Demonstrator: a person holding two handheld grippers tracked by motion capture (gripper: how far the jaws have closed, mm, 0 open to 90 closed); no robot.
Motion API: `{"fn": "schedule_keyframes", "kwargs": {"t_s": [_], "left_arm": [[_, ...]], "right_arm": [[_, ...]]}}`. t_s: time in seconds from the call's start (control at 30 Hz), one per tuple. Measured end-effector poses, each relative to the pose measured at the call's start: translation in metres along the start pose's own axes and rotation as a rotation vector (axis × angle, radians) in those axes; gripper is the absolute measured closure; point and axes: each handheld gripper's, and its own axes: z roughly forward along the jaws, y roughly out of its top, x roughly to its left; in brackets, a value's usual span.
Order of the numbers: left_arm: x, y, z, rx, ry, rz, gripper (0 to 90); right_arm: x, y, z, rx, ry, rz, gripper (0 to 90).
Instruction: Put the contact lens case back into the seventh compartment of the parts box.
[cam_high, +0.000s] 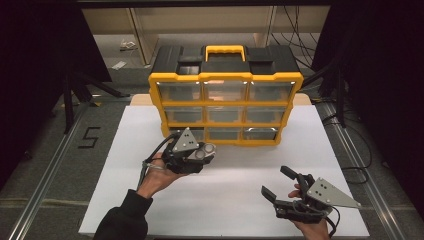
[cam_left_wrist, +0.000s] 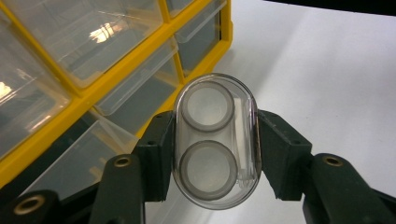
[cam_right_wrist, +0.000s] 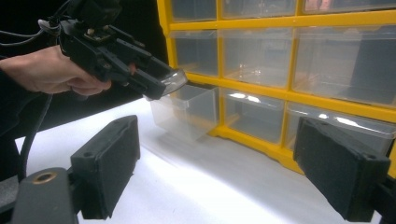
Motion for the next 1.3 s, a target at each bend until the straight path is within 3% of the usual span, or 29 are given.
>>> {"fn": "schedule_keyframes", "kwargs": {"t_s": [0.4,0.8,1.3], "left_arm": [[0.012,-0.001,-0.008,-0.021,0.041,-0.033,49.2],[0.028,-0.007,-0.016,-0.075,0.115,-0.092,49.2],[0.04,-0.012,-0.018,-0.086,0.155,-0.132,49.1]], "right_arm": [[0.0,0.0,0.0,-0.004,0.001,0.001,15.5],[0.0,0.0,0.001,-0.004,0.001,0.0,15.5],[0.0,0.0,0.001,-0.004,0.001,0.0,15.5]]}}
